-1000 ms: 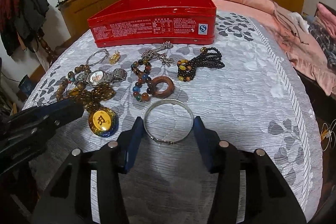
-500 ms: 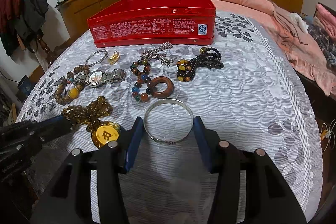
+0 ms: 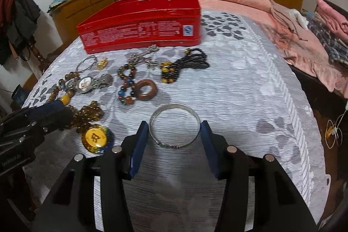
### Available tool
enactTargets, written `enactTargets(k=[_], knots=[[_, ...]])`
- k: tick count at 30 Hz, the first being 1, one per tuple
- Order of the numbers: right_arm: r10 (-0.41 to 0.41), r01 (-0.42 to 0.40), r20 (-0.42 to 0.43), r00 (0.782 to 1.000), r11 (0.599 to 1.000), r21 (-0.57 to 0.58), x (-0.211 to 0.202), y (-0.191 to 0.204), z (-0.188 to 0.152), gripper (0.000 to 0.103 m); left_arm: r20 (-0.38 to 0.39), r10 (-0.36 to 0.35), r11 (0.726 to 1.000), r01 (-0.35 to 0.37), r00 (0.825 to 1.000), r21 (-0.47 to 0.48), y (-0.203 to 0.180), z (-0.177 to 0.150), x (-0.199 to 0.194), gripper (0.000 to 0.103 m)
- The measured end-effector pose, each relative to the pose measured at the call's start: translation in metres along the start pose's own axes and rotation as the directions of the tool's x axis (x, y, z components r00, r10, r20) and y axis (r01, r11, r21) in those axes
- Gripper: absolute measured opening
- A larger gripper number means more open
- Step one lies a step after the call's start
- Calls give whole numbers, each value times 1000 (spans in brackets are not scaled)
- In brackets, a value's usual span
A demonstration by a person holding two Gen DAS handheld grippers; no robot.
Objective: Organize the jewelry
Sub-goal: 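Close right gripper on silver bangle while left gripper grasps brown bead strand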
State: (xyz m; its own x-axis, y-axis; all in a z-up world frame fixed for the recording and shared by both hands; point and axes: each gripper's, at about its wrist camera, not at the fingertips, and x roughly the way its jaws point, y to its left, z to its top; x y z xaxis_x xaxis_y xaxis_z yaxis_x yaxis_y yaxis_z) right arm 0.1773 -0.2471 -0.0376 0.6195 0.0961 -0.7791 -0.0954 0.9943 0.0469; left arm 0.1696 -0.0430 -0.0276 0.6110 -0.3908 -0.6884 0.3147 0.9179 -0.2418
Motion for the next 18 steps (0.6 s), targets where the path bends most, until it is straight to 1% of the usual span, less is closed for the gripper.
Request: enactTargets(k=[3, 5, 9, 13, 15, 18], knots=[[-14, 14, 1, 1000, 1000, 13, -2, -6, -1, 48, 30, 1, 1000, -1, 1000, 7, 0, 3, -7, 52], [-14, 14, 3, 1000, 1000, 19, -2, -8, -1, 48, 34, -11, 999, 10, 999, 30, -3, 6, -8, 54], [-10, 10, 3, 1000, 1000, 21, -2, -8, -1, 48, -3, -31, 997, 31, 1000, 68, -7, 8, 3, 55], [-10, 10, 1, 1000, 1000, 22, -3, -8, -2, 48, -48, -49, 996, 52, 998, 67, -4, 0, 11, 54], [-11, 11, 0, 1000, 1000, 25, -2, -8, -3, 48, -55, -57, 996, 61, 997, 69, -4, -5, 9, 52], [-14, 14, 0, 1000, 1000, 26, -1, -8, -3, 48, -71, -71, 996, 75, 995, 57, -3, -10, 7, 41]])
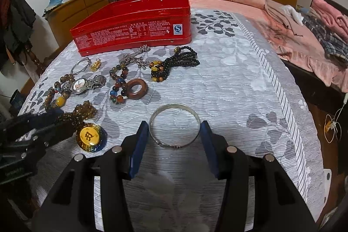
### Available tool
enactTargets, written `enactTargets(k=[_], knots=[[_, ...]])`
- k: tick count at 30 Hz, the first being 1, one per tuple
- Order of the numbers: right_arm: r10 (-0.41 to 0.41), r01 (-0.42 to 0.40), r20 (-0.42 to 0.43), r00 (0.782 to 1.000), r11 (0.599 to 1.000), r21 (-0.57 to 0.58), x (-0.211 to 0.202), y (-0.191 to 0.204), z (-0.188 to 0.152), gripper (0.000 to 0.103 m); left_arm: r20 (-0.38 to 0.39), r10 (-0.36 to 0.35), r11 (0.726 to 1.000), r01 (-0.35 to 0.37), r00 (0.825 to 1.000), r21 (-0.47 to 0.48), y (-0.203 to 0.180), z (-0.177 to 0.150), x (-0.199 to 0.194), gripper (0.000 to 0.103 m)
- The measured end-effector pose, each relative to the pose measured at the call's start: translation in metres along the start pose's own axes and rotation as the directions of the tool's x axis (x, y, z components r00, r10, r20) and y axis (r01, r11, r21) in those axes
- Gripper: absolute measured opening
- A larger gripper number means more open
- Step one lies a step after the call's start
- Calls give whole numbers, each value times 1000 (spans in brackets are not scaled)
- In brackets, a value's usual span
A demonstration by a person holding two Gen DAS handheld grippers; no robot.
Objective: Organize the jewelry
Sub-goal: 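Close right gripper on silver bangle while left gripper grasps brown bead strand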
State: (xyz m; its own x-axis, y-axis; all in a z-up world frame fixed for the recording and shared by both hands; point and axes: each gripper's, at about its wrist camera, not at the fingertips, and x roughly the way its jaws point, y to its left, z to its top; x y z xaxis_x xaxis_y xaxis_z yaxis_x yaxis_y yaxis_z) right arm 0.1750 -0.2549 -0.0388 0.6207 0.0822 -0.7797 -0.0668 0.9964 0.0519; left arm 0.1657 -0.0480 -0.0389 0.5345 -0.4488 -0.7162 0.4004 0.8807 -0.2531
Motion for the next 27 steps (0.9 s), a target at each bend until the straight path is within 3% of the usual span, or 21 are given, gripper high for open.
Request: enactTargets(k=[5, 8, 12, 16, 27], knots=[[-1, 1, 0, 1000, 1000, 0, 0, 0, 0, 48, -9, -3, 1000, 3, 1000, 9, -1, 3, 4, 40], [1, -1, -1, 1000, 1000, 1, 1, 0, 0, 48, -21, 0, 999, 0, 1000, 42, -5, 9, 10, 49], [0, 0, -1, 1000, 1000, 2, 1, 0, 0, 48, -24, 29, 996, -27, 999, 85, -12, 11, 15, 50], [-5, 5, 1, 1000, 1000, 1, 1, 0, 0, 48, -8, 25, 997, -25, 1000, 72, -11, 9, 12, 27], [1, -1, 15, 1000, 1000, -11, -5, 6, 3, 48, 26, -4, 1000, 5, 1000, -18, -4, 10, 5, 21]])
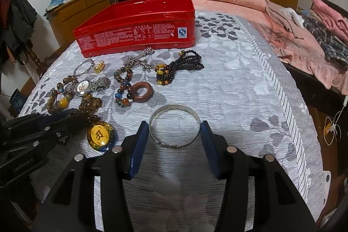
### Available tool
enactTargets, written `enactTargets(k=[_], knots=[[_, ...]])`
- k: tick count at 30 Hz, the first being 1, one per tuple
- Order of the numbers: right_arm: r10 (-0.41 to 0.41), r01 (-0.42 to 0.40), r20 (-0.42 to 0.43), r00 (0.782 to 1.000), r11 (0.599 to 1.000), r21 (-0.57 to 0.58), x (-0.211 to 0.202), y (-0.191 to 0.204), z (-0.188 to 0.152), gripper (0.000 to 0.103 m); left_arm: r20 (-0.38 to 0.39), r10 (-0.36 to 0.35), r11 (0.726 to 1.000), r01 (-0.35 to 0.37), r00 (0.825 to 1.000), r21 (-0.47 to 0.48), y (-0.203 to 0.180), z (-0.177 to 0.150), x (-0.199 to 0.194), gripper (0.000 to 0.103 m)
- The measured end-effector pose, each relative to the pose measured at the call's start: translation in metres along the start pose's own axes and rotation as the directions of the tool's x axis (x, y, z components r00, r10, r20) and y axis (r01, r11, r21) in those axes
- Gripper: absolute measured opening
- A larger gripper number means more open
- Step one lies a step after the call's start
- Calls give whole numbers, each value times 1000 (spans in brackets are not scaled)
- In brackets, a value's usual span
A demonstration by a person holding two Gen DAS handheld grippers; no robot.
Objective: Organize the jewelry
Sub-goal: 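Close right gripper on silver bangle while left gripper grasps brown bead strand, then carry bangle and bead strand into red tin and open both grippers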
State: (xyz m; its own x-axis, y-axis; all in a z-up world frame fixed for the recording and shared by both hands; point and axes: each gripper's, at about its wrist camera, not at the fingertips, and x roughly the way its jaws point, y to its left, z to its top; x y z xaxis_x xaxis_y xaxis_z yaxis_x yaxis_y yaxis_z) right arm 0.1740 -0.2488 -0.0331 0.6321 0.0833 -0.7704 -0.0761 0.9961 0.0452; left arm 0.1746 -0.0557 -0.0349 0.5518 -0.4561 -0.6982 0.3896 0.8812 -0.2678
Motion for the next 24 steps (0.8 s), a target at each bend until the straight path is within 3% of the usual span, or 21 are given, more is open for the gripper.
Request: enactTargets(k=[13, 24], knots=[[6, -5, 60, 998, 1000, -15, -15, 4, 24, 48, 127, -11, 1000, 12, 992, -12, -2, 23, -30, 20], [32, -27, 119, 992, 999, -36, -19, 12, 68, 48, 236, -8, 999, 19, 972, -45, 12, 65, -40, 20]])
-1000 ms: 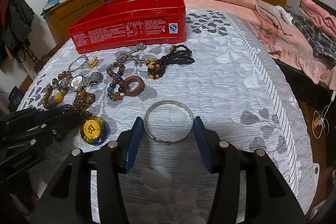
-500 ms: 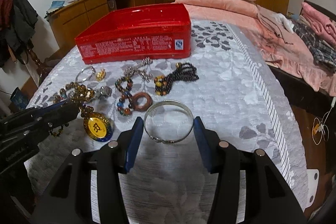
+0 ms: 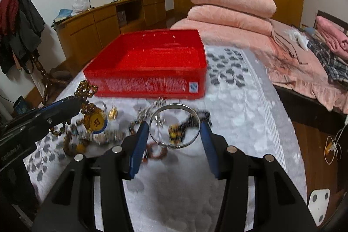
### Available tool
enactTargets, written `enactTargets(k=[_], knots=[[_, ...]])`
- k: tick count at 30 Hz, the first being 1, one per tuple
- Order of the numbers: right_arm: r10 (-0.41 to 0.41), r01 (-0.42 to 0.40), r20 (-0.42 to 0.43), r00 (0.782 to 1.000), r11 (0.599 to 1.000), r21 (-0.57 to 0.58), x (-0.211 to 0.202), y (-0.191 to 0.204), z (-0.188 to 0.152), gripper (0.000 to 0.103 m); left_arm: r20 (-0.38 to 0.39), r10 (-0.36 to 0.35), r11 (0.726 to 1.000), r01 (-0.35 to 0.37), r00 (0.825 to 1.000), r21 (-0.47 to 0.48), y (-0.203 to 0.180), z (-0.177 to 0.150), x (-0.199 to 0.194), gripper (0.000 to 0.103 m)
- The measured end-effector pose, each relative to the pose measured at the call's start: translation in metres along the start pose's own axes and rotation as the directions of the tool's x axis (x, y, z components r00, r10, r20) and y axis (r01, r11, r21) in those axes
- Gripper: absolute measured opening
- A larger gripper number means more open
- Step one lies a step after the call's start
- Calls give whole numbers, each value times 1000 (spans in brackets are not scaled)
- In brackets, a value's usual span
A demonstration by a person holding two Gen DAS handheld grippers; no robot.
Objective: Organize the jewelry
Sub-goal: 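Carry bangle and bead strand into red tin and open both grippers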
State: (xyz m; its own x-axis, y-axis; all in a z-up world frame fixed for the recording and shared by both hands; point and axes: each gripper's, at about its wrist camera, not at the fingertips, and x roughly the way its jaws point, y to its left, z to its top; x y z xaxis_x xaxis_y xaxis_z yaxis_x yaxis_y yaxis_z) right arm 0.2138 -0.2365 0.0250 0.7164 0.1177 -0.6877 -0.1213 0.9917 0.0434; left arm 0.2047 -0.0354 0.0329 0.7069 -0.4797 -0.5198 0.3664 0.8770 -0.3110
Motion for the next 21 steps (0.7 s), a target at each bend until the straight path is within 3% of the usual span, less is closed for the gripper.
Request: enactTargets(k=[10, 21], knots=[[10, -10, 29, 1000, 1000, 3, 29, 5, 62, 48, 92, 30, 999, -26, 995, -41, 21, 60, 20, 20], [50, -50, 10, 999, 998, 33, 74, 11, 102, 48, 67, 100, 991, -93, 993, -100, 49, 92, 67, 20]])
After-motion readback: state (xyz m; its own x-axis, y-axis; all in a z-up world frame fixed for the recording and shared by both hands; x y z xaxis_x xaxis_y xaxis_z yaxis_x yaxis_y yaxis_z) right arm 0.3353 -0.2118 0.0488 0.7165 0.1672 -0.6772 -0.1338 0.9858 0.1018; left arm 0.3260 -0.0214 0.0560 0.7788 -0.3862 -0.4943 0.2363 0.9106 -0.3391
